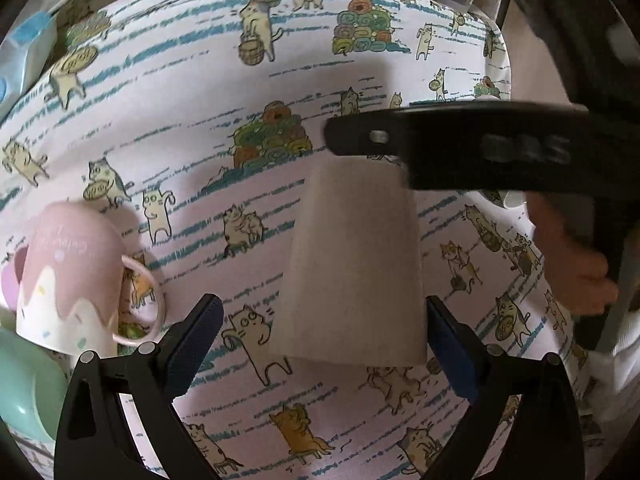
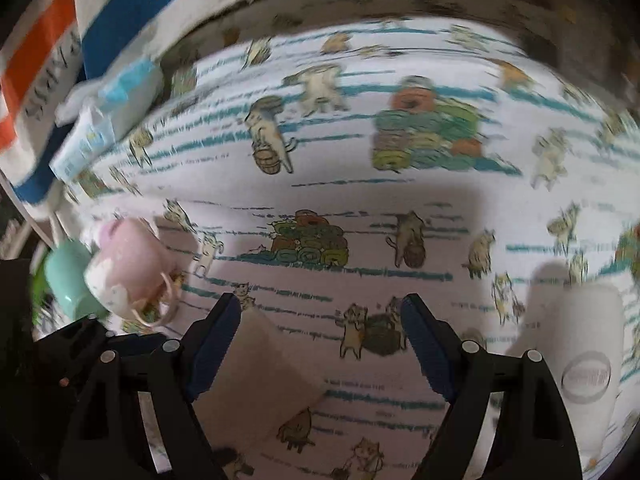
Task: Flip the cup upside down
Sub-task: 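Lift the beige cup with the left gripper while the right gripper approaches it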
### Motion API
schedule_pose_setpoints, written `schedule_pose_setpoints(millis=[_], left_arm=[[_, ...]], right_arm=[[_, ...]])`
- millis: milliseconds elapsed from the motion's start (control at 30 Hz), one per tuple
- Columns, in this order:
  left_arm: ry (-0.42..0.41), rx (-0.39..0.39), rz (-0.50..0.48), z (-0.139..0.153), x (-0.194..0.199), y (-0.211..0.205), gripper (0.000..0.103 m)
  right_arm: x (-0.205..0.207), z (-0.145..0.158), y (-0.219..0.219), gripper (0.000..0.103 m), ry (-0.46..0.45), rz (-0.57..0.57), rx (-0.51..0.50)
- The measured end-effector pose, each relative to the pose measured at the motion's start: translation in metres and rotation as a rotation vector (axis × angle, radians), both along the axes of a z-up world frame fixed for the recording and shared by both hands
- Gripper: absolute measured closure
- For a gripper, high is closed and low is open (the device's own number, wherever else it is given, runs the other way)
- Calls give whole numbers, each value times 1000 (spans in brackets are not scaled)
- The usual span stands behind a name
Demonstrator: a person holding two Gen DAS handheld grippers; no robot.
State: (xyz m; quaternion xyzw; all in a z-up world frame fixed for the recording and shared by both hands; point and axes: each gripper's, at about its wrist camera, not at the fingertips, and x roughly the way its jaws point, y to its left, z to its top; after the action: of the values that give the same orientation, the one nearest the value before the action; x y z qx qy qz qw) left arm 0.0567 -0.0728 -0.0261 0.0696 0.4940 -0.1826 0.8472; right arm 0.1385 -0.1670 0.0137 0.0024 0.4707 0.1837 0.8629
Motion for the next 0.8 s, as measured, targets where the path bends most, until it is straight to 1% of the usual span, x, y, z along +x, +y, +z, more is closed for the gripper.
schedule_pose_setpoints(millis=[167, 267, 400, 467, 667, 800], left_arm=[[-4, -12, 9, 0, -6, 13, 5], [-3, -12, 23, 0, -7, 20, 5], [-4, -11, 48, 0, -6, 33, 6], [-7, -12, 65, 0, -3, 41, 6], [-22, -3, 127, 2, 14, 55, 6], [-27, 11, 149, 2, 24, 64, 6]], right_arm=[[18, -10, 8, 19, 93, 20, -41], [22, -13, 10, 19, 107, 29, -82], [17, -13, 1, 19, 121, 49, -105], [13, -12, -9, 19, 131, 42, -104], [-4, -20, -38, 19, 197, 20, -57], [-20, -25, -41, 19, 209, 26, -39]])
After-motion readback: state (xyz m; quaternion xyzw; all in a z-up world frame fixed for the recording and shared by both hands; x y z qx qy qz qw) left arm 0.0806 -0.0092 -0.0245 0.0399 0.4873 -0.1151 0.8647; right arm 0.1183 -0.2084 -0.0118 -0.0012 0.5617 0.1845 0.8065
